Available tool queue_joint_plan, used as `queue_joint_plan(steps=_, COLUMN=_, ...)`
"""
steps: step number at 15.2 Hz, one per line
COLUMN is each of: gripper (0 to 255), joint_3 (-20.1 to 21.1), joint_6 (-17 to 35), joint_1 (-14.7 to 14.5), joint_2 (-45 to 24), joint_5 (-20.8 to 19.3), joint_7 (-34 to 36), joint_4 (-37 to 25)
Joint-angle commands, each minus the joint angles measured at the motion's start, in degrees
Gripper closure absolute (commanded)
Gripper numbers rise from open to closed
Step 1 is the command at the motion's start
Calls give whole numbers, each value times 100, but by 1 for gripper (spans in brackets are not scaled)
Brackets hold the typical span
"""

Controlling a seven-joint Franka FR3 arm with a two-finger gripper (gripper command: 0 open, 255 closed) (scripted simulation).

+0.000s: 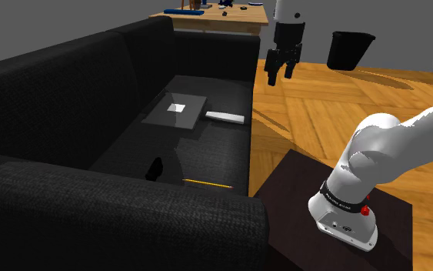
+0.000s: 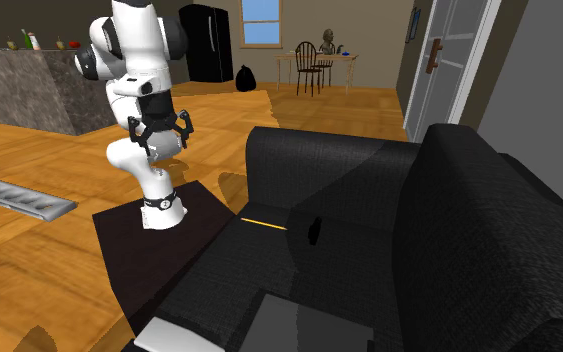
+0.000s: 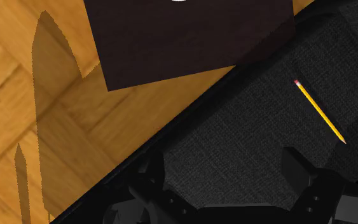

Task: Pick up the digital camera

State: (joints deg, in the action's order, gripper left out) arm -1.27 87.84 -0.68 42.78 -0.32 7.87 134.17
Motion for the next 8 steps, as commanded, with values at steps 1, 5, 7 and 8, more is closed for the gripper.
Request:
queue_joint_plan(steps=1, gripper=0, joint_3=0, joint_6=0, joint_1=0, joint_2=0, joint_5=0, joint_7=0, joint_4=0)
queue_joint_plan(steps=5, gripper=0, joint_3=469, joint_6=561, joint_1=-61, joint_2=-213, joint_5=317, joint_7=743, joint_4=289)
queue_joint_plan(steps=7, gripper=0, joint_3=704, joint_6=856, joint_1=-91, joint_2=-383, joint_5=460, joint_7=1108, joint_4=380)
queue_joint_plan(steps=8, gripper=0, joint_3=823, joint_6=1006, joint_1=-103, joint_2=-484, joint_5=526, joint_7=1289, joint_4=411)
